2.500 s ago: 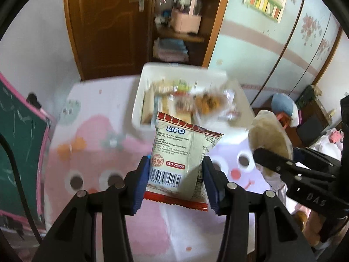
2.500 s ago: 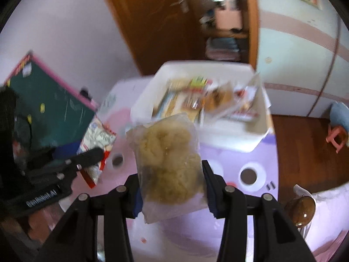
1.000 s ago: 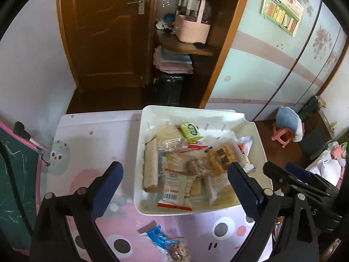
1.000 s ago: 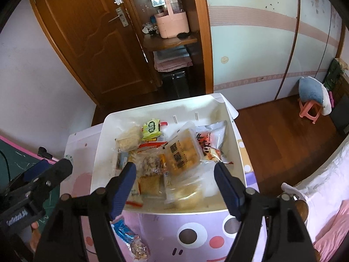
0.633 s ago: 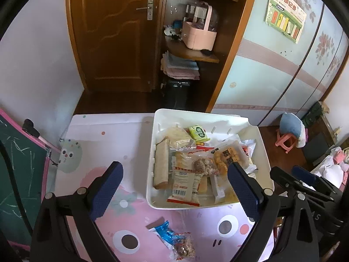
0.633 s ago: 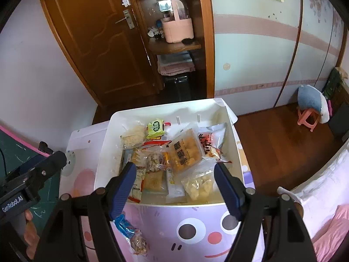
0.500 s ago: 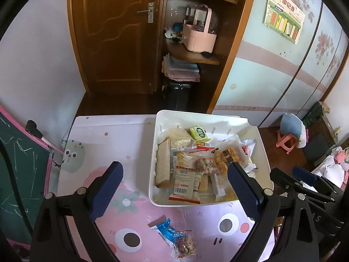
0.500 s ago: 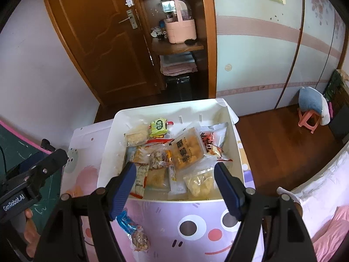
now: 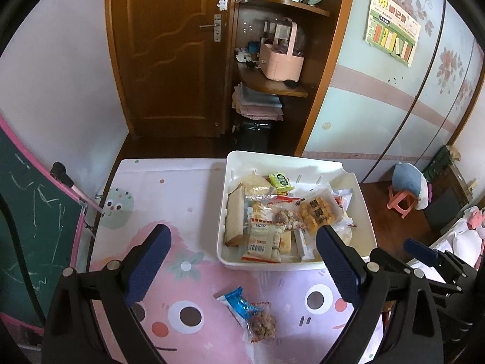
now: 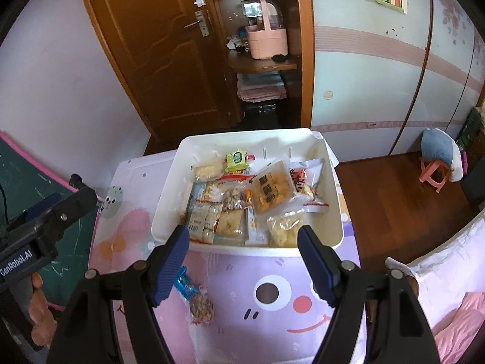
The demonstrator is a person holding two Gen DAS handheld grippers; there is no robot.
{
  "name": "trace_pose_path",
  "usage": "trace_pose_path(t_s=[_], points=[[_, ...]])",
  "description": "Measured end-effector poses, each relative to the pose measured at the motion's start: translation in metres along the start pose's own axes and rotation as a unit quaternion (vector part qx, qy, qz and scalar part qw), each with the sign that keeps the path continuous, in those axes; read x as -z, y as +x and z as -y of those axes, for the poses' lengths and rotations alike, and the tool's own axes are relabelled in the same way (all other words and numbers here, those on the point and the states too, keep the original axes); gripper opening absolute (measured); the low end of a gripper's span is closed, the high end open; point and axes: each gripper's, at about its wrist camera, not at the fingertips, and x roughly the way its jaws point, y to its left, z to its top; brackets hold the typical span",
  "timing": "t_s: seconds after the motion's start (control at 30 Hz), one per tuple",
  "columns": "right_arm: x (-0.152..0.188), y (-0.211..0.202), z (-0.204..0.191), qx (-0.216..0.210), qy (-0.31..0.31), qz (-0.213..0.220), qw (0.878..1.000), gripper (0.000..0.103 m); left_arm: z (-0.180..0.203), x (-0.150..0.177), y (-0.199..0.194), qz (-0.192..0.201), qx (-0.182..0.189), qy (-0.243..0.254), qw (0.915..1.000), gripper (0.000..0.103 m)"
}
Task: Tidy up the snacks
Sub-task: 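Move both tools back over the blue candy and nut-cluster bag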
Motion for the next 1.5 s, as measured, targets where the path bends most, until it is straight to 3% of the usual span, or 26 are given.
trace_pose_path(t_s=[0.47,0.77,1.1,1.4,1.5], points=[[0.044,-0.004,-0.032,-0.024,-0.059,-0.010,0.998,0.074,-0.026,0.048,-0.027,0.026,-0.008,-0.031,0.9992,0.096],[0.080,0.040,-0.046,-0.034,-0.068,-0.062,0.995,0.074,-0.047,0.094,0.022,-0.044,-0.028,-0.045,0.9976,0.096],[0.125,0.112,-0.057,-0.033,-0.074,-0.145,0.986,0.074,-0.073,0.138,0.093,-0.128,-0.037,-0.051,0.9898,0.096],[0.145,0.163,-0.062,-0.035,-0.064,-0.194,0.978,0.074,-0.081,0.147,0.124,-0.165,-0.022,-0.055,0.9845,0.096],[0.146,0.171,-0.064,-0.032,-0.067,-0.204,0.976,0.068,-0.079,0.146,0.131,-0.171,-0.016,-0.052,0.9837,0.096]])
